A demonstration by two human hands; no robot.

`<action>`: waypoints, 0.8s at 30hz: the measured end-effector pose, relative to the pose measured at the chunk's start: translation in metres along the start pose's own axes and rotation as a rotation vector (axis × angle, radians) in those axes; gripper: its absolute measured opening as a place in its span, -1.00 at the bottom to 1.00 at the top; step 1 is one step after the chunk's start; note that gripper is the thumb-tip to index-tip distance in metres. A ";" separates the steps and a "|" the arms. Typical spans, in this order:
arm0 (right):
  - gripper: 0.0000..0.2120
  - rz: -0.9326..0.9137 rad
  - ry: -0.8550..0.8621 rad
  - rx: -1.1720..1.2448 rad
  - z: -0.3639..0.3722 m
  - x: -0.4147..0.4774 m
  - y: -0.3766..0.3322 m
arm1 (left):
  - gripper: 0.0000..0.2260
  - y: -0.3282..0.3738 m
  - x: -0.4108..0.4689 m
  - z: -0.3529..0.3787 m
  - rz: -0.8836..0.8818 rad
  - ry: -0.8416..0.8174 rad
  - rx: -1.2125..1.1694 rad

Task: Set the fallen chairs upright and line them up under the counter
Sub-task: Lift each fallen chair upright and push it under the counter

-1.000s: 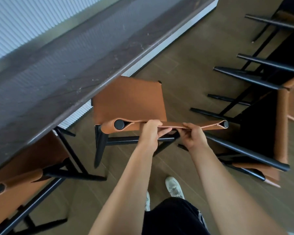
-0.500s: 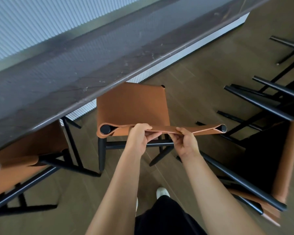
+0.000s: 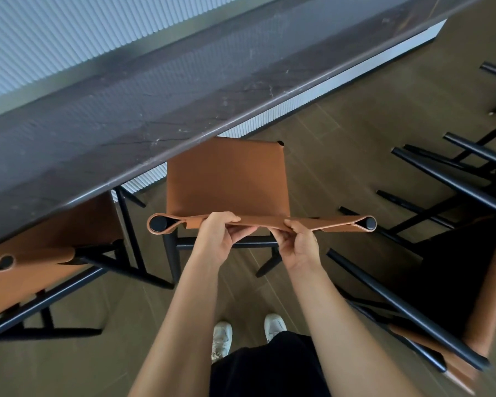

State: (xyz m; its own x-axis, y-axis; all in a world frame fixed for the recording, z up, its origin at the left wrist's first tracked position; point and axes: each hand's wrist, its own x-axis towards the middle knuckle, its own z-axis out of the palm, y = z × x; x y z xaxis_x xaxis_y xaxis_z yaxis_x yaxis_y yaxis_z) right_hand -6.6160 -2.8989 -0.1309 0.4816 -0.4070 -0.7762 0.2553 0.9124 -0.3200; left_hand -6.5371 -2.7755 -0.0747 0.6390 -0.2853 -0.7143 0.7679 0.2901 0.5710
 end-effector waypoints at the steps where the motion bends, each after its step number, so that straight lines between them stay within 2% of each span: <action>1: -0.71 0.003 -0.010 -0.008 0.002 -0.002 0.002 | -0.67 0.002 0.001 -0.003 0.006 0.001 -0.015; 7: -0.77 0.002 -0.087 -0.055 0.029 -0.005 0.015 | -0.75 0.022 0.007 -0.020 0.050 0.032 -0.076; 11: -0.68 0.008 -0.141 -0.119 0.053 -0.005 0.036 | -0.81 0.041 0.012 -0.040 0.075 0.066 -0.110; 16: -0.61 0.056 -0.150 -0.192 0.069 -0.006 0.070 | -0.77 0.053 0.012 -0.073 0.060 0.156 -0.147; 24: -0.57 0.099 -0.125 -0.244 0.045 -0.012 0.091 | -0.71 0.036 0.007 -0.108 -0.045 0.220 -0.240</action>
State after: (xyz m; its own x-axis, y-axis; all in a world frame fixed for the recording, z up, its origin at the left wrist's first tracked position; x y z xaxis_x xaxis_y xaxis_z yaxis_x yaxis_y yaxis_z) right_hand -6.5608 -2.8132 -0.1262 0.5977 -0.3040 -0.7419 0.0004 0.9254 -0.3789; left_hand -6.5097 -2.6685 -0.1021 0.5599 -0.1061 -0.8218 0.7461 0.4960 0.4442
